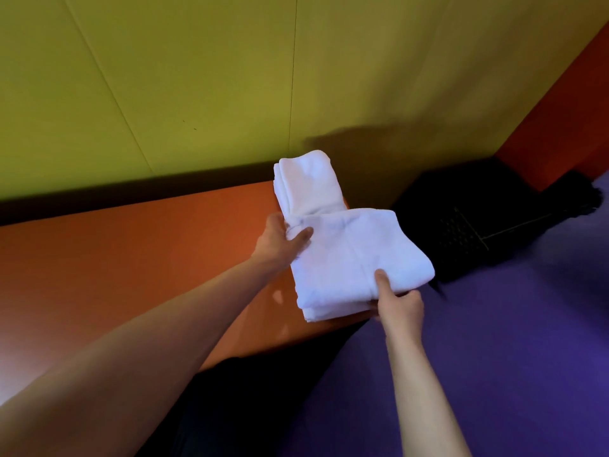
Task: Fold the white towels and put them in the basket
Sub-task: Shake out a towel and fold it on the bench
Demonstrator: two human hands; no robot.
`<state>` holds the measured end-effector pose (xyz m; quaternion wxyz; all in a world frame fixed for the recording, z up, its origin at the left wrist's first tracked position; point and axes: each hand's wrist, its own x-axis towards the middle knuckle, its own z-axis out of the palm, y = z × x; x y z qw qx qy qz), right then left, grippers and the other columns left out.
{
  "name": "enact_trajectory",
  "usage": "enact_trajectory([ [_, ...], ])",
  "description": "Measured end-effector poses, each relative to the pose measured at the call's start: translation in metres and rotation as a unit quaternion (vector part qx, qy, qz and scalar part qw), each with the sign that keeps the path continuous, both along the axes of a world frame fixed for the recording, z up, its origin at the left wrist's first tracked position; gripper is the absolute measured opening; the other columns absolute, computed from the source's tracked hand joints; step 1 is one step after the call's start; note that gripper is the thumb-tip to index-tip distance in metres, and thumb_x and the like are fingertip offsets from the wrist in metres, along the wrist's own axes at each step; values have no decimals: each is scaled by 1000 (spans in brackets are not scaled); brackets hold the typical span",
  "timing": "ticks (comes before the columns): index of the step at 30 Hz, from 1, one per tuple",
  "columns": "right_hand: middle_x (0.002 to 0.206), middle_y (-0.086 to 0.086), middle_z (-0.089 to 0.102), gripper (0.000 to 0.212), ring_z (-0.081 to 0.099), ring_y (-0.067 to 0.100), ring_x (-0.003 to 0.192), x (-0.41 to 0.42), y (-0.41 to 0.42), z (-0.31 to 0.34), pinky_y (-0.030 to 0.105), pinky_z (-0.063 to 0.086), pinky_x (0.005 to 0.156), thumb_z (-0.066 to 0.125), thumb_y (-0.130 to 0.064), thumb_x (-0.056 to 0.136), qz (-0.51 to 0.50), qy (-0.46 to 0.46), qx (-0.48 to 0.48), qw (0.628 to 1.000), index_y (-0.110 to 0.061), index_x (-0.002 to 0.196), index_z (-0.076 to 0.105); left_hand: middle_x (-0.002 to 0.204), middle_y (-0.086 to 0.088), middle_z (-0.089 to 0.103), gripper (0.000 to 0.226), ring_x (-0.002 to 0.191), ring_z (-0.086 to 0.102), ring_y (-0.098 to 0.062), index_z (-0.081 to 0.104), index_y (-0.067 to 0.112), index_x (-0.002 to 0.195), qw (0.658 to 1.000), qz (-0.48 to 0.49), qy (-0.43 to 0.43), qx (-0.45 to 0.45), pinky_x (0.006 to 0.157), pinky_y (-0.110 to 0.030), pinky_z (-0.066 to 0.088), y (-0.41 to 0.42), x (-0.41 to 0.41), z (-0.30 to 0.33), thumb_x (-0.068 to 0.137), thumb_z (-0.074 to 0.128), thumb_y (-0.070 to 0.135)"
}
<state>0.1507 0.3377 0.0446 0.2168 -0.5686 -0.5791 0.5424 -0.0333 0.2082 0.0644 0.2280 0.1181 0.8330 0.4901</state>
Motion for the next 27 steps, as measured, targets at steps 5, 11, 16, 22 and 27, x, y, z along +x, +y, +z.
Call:
enact_trajectory([
  [5,143,16,47,72,45,39,130,15,2,14,50,36,104,66,-47,87,-16,-115,361,925,-14,145,39,157,-9,31,59,141,35,-30,32,21,153,953,-38,300,-33,114,-45,35,-17,26,-4,100,52,38],
  [11,160,5,35,63,26,23,149,-23,22,-10,47,12,124,34,-55,95,331,-206,465,795,-30,152,38,169,-2,5,60,155,-8,-31,17,43,157,849,-267,391,-233,124,-54,5,-18,61,-35,101,18,63],
  [16,165,-1,20,66,10,18,154,-22,28,-32,42,4,125,18,-60,95,365,-234,427,793,-36,156,25,169,4,-11,62,153,-21,-26,3,47,157,870,-288,310,-254,124,-51,9,-15,57,-43,99,15,64],
  [22,163,5,26,56,16,23,153,-24,17,-16,43,5,124,39,-45,102,363,-235,423,796,-28,154,34,168,-6,9,59,155,-1,-32,18,35,159,844,-292,350,-283,121,-49,16,-29,63,-20,103,24,56],
  [27,147,12,51,47,45,31,137,-26,-19,2,48,34,113,58,-24,94,324,-147,454,817,-16,141,54,153,-8,42,47,141,38,-34,47,27,143,853,-244,384,-256,108,-49,35,-74,71,2,99,41,41],
])
